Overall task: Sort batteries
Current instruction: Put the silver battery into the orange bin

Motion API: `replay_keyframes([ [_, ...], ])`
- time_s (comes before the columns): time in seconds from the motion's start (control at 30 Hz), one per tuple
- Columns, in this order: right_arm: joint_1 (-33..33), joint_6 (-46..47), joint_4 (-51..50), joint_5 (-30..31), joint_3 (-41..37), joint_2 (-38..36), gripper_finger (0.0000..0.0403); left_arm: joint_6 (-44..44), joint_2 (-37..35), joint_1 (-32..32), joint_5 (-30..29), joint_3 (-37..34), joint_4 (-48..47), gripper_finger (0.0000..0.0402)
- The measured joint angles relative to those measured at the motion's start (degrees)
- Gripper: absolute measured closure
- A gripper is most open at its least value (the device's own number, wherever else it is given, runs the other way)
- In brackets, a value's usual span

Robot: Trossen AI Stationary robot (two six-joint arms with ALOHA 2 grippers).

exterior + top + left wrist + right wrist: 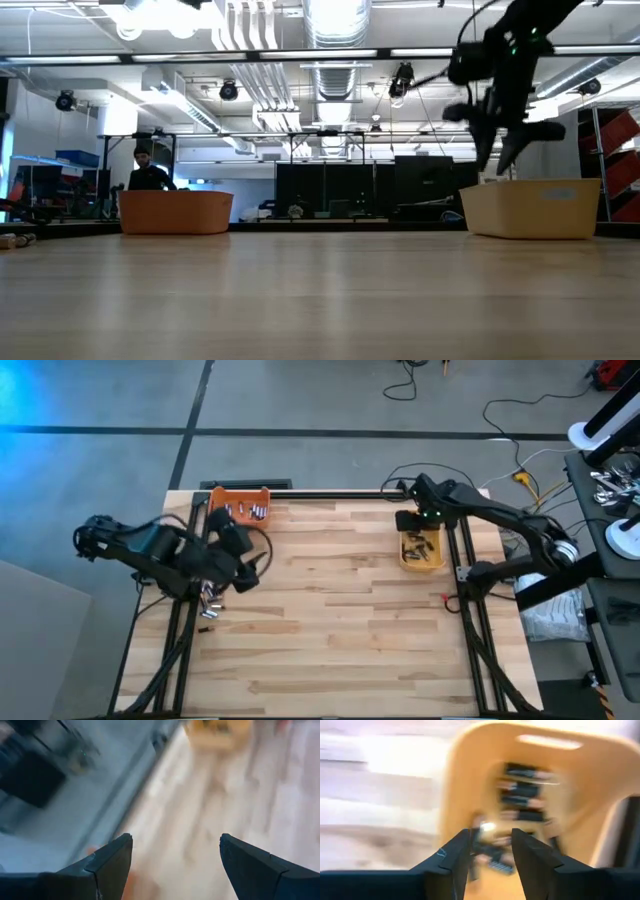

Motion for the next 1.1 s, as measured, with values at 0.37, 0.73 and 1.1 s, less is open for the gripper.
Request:
replay_keyframes([
  [0.37,26.3,15.8,21.9,4.0,0.0,-9.6,0.0243,-20.1,-2.3,4.6,28.6,-31.1,1.0,0.0126],
  [0.73,37.1,9.2,39.1,7.1,1.1,-6.1,0.0264,-19.4,6.8,4.6,51.3,-45.3,2.9,0.0159],
  [1.1,38.2,5.4,35.2,6.6,3.4,-6.6,0.0287,-7.7,15.9,4.5,49.1,-45.2,5.2,0.0225],
])
